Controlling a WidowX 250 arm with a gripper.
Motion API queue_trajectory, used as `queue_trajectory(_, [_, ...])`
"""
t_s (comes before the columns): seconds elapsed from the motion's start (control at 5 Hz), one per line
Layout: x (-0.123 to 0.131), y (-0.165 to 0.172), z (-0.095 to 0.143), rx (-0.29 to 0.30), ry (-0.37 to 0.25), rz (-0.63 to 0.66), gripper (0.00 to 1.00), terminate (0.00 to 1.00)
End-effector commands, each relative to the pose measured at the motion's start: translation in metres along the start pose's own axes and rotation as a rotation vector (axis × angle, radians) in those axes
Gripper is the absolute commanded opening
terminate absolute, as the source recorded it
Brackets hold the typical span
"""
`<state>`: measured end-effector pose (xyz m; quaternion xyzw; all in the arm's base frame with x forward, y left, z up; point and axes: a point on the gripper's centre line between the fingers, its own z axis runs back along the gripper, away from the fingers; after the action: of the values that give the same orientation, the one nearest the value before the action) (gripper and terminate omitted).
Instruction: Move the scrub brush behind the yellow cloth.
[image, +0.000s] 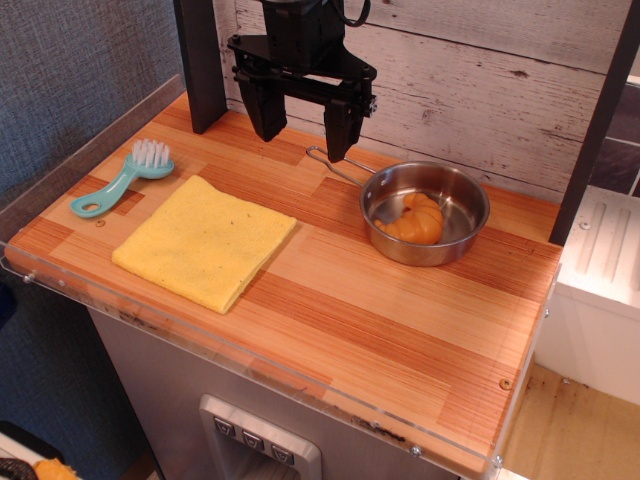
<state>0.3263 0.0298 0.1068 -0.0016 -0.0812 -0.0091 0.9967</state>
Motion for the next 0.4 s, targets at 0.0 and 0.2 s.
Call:
queue_trajectory(0.0, [0.0, 0.0, 0.0, 0.0, 0.0, 0.0, 1.0, 0.0])
queue_trajectory(0.2, [-0.004, 0.022, -0.005, -0.049, -0.035, 0.05, 1.0, 0.0])
